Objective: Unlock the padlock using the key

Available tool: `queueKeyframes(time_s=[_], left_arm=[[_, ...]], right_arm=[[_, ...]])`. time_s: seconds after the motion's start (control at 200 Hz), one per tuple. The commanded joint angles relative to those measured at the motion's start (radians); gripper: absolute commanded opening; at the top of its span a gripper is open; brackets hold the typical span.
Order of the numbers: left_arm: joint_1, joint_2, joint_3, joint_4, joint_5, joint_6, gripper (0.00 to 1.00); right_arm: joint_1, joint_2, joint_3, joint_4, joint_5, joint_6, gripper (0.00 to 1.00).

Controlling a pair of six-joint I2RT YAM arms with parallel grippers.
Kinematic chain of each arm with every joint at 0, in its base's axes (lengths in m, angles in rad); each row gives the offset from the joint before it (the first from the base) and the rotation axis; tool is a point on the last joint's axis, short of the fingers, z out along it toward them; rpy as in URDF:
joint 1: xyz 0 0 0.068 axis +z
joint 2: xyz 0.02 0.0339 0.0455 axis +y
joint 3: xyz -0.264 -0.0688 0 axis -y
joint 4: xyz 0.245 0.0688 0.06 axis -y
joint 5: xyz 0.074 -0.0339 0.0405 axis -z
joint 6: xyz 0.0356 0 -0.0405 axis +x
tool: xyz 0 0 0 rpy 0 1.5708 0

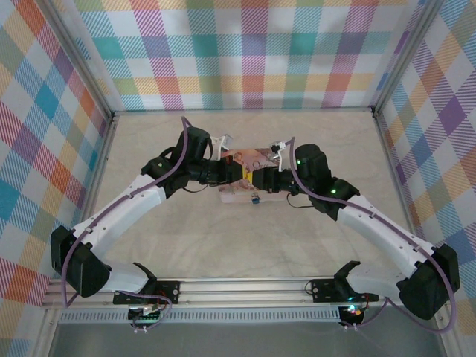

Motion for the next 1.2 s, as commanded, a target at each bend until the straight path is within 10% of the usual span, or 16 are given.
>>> queueKeyframes(time_s=[0.0, 0.425, 0.57, 0.805, 1.195], left_arm=[[-0.013, -0.011, 0.022, 0.019, 0.027, -0.006, 0.00], [-0.015, -0.028, 0.009, 0.025, 0.010, -0.004, 0.00], [-0.009, -0.042, 0.010, -0.007, -0.040, 0.012, 0.41], [0.027, -0.124, -0.048, 0.033, -0.098, 0.027, 0.73], [0.050, -0.205, -0.173, 0.248, -0.109, 0.017, 0.82]], right_arm=[[0.009, 0.006, 0.042, -0.001, 0.018, -0.014, 0.27], [0.010, 0.023, 0.068, -0.019, -0.006, -0.033, 0.00], [0.010, 0.014, 0.101, -0.089, 0.018, -0.061, 0.00], [0.007, 0.057, 0.307, -0.413, 0.116, -0.126, 0.00], [0.007, 0.157, 0.692, -0.849, 0.205, -0.196, 0.00]])
